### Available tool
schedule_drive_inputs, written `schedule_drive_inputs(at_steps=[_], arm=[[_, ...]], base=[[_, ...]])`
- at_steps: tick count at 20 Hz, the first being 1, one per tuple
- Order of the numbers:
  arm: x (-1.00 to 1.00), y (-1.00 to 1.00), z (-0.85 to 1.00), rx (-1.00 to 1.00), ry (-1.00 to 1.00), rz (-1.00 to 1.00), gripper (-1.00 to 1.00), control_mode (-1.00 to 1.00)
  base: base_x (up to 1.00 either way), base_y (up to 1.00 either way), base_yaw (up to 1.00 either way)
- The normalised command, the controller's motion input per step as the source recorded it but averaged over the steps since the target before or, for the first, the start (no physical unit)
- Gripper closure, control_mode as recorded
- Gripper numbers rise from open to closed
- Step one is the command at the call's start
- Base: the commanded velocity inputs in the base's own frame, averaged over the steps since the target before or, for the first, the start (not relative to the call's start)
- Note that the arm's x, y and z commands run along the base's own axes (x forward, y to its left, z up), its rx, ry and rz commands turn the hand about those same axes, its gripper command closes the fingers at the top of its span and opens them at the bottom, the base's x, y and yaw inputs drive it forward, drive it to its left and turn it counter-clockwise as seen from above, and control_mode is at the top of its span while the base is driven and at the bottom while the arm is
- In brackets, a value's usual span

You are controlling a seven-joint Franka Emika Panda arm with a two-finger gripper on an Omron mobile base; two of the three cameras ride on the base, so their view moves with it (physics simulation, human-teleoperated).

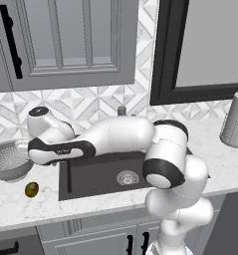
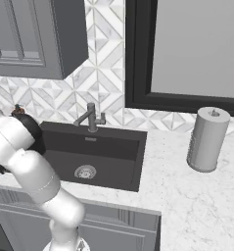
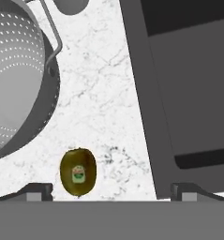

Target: Put the colander in the sink, put the kiwi in the colander, and turn on the sink faucet and pour water over the colander.

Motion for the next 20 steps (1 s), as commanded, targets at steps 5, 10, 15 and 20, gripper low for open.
schedule_drive_inputs(at_steps=[5, 10, 15, 20], arm=[[0.43, 0.38, 0.00, 0.00, 0.00, -0.08, -1.00, -1.00], [0.36, 0.31, -0.01, 0.00, 0.03, -0.02, -1.00, -1.00], [0.07, 0.13, 0.00, 0.00, 0.06, 0.00, -1.00, -1.00], [0.00, 0.07, -0.04, -0.04, 0.05, 0.00, -1.00, -1.00]], base=[[0.00, 0.00, 0.00], [0.00, 0.00, 0.00], [0.00, 0.00, 0.00], [0.00, 0.00, 0.00]])
